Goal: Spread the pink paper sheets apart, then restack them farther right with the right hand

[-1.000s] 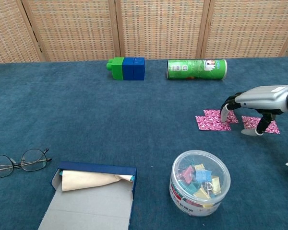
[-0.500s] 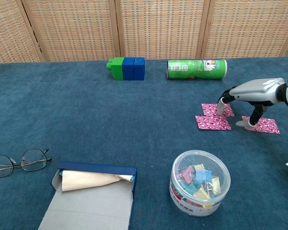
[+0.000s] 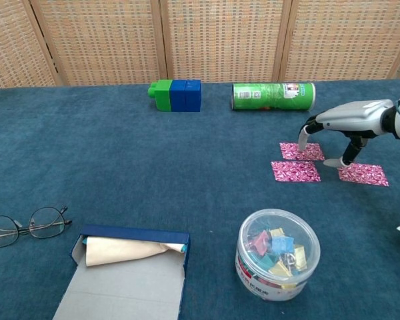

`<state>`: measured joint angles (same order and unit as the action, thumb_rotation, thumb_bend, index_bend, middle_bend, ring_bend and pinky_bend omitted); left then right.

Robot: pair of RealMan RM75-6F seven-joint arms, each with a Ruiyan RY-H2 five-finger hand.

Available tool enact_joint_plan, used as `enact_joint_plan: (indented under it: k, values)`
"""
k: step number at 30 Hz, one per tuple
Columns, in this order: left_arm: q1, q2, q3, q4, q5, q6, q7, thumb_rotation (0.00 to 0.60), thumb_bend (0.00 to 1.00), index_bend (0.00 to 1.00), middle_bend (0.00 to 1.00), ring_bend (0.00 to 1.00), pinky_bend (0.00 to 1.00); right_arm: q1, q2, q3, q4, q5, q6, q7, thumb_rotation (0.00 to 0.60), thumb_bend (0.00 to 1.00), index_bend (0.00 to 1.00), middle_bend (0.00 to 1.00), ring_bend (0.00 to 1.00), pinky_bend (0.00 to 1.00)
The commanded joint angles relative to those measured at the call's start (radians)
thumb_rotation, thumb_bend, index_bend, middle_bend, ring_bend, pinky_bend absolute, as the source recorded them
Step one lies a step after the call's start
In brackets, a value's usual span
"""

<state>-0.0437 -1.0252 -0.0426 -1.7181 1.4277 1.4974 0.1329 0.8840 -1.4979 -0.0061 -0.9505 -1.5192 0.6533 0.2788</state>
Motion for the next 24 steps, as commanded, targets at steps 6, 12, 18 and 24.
enact_joint_plan:
  k: [6, 12, 18, 24]
  values:
    - [-0.004, -0.001, 0.001, -0.004, 0.008, -0.004, 0.004, 0.559, 0.11, 0.02, 0.00, 0.00, 0.00, -0.031, 0.046, 0.035, -0.120, 0.062, 0.025, 0.017, 0.600, 0.36, 0.34, 0.16, 0.00, 0.00]
    - [-0.003, 0.001, 0.002, -0.005, 0.012, -0.002, 0.001, 0.558, 0.11, 0.02, 0.00, 0.00, 0.00, -0.041, 0.043, 0.049, -0.144, 0.108, 0.013, -0.027, 0.600, 0.26, 0.35, 0.16, 0.00, 0.00]
    - [0.000, 0.004, 0.005, -0.002, 0.017, 0.003, -0.006, 0.560, 0.11, 0.02, 0.00, 0.00, 0.00, -0.044, 0.023, 0.066, -0.145, 0.159, -0.001, -0.095, 0.600, 0.22, 0.35, 0.14, 0.00, 0.00]
    - [0.004, 0.009, 0.007, 0.004, 0.020, 0.006, -0.016, 0.559, 0.11, 0.02, 0.00, 0.00, 0.00, -0.044, -0.014, 0.095, -0.128, 0.239, -0.016, -0.178, 0.600, 0.21, 0.35, 0.14, 0.00, 0.00]
